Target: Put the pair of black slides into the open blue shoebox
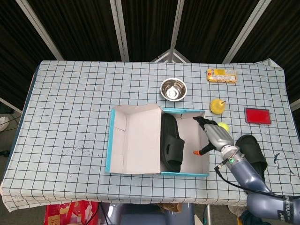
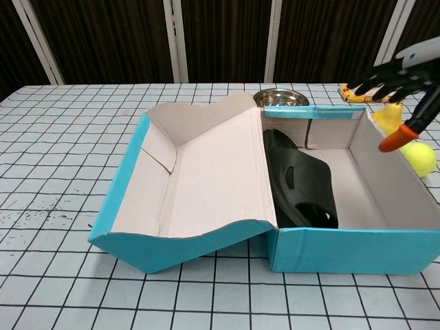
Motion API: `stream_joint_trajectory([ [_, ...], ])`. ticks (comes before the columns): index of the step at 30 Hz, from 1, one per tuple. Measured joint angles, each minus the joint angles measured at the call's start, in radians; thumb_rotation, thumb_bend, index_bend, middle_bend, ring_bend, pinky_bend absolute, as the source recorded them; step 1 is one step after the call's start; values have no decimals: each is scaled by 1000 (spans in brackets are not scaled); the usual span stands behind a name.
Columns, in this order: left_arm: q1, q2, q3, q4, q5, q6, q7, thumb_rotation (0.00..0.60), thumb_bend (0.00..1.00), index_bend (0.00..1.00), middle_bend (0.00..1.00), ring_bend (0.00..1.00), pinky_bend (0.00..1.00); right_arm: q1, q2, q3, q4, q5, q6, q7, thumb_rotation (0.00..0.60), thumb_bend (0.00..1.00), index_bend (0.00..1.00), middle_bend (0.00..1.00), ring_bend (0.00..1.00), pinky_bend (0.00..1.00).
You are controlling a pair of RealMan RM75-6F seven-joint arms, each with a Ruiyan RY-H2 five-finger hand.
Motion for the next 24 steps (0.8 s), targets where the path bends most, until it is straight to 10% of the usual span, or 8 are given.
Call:
stream_joint_trajectory([
  [7,-1,-4,-3,5,-16,-3,18,600,813,170,49,0,49,-32,144,-14,-6,-26,4,-10,600,0,0,0,0,0],
  [24,-1,-16,-18,6,-65,6,85,600,813,170,48,0,49,-126,126,-220,261,-109,-68,-171,600,0,0,0,0,0],
])
